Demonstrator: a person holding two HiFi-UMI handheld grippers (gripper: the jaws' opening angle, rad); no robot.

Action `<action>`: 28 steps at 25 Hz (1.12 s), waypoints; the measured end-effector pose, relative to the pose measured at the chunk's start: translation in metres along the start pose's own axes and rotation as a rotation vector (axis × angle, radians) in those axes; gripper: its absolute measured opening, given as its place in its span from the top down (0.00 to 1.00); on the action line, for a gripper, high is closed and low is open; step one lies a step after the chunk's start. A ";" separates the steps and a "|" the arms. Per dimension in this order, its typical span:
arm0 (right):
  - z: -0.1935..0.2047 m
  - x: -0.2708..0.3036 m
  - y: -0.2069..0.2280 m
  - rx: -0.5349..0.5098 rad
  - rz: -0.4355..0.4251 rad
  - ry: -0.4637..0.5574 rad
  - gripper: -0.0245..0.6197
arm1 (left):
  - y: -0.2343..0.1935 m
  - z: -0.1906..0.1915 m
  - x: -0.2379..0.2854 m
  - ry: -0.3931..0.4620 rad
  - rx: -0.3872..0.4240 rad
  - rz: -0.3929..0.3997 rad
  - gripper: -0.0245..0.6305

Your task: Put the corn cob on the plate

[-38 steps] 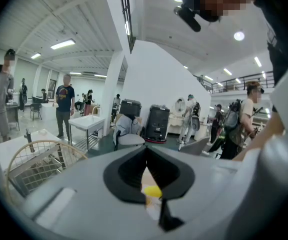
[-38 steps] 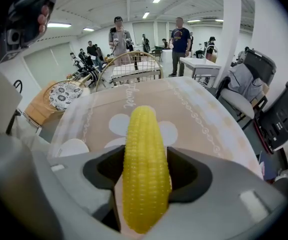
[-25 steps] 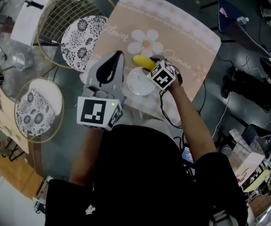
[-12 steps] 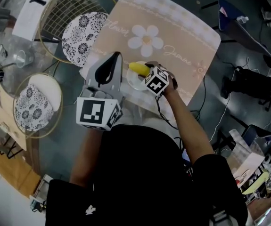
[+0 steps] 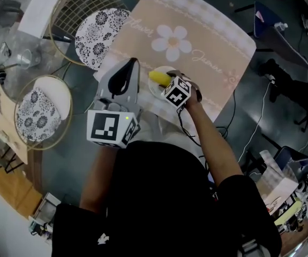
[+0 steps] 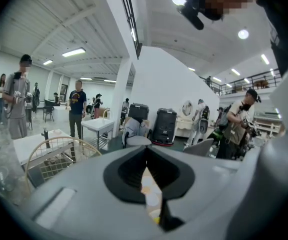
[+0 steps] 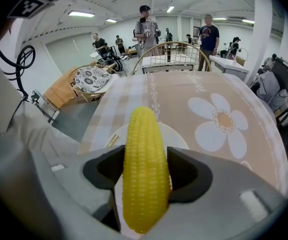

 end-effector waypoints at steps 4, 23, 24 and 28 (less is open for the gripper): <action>0.004 0.005 -0.003 -0.011 0.002 -0.013 0.56 | -0.001 0.003 -0.006 0.003 -0.009 -0.017 0.95; 0.009 0.014 -0.009 -0.029 0.033 -0.033 0.56 | -0.005 0.008 -0.018 -0.003 -0.013 -0.032 0.95; 0.008 0.014 -0.010 -0.029 0.034 -0.033 0.55 | -0.005 0.008 -0.018 -0.003 -0.016 -0.032 0.95; 0.008 0.014 -0.010 -0.008 0.014 -0.024 0.51 | -0.004 0.006 -0.018 -0.001 -0.019 -0.034 0.95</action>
Point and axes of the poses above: the fingertips, and each gripper's own axes: x forward along the fingers, y to its right, z out of its underside, the point moved 6 cm from there along -x, backward along the fingers, and after that the axes turned 4 degrees about -y, right-handed, at the moved point
